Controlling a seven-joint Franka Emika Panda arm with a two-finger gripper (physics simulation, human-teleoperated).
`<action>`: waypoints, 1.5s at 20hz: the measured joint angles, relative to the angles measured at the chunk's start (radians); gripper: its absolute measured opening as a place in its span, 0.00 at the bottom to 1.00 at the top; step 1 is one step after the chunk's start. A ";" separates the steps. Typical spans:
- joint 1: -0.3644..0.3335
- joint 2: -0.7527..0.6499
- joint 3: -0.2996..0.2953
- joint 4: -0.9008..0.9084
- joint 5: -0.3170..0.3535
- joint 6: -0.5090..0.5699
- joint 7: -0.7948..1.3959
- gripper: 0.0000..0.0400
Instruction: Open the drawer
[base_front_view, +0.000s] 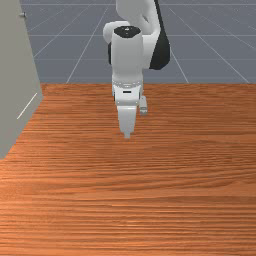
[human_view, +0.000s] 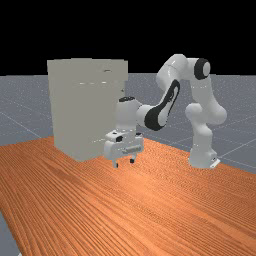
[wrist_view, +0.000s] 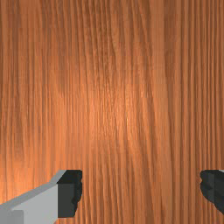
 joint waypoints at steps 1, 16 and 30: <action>0.004 -0.001 -0.010 -0.005 -0.017 -0.012 0.008 0.62; 0.133 -0.126 -0.189 0.279 -0.047 -0.710 1.548 0.00; 0.036 -0.163 -0.299 0.831 -0.106 -1.027 1.568 0.00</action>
